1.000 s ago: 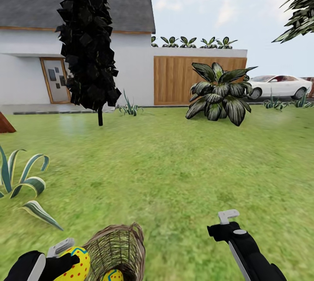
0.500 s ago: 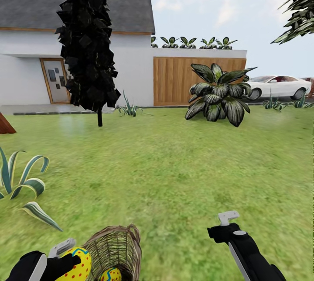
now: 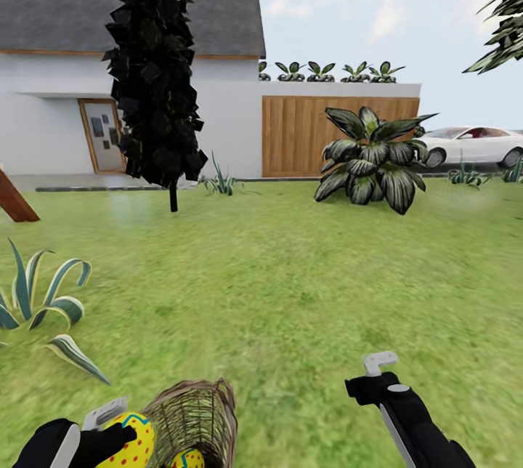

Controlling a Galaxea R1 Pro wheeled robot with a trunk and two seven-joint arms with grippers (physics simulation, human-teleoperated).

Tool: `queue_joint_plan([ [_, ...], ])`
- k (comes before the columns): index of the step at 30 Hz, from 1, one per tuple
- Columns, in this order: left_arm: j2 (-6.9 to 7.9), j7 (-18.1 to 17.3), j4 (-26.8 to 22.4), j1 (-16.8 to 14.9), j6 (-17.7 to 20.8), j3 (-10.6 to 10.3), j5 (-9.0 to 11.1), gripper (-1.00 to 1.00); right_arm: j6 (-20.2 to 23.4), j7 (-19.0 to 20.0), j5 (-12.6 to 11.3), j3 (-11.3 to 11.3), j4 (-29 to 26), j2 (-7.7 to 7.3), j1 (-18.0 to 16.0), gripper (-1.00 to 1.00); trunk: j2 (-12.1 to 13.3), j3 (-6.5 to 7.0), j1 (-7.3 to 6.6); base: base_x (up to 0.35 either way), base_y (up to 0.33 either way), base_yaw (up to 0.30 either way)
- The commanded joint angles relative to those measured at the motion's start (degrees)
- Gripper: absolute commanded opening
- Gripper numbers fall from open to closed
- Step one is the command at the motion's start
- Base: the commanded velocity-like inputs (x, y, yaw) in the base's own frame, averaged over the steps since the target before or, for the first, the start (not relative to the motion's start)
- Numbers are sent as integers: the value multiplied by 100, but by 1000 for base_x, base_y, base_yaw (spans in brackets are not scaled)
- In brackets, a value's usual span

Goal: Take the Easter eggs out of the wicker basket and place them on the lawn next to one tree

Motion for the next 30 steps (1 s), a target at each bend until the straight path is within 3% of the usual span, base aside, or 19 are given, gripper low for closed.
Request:
queue_joint_plan([
  [1, -3, -28, -5, -5, 27, 14, -14, -100, 32, -1, 30, 13, -9, -6, -1, 100, 38, 14, -23, 0, 0, 272],
  [30, 2, -35, -42, -5, 27, 21, -11, -100, 30, -4, 64, 8, -9, -13, -1, 100, 38, 70, -23, 0, 0, 276],
])
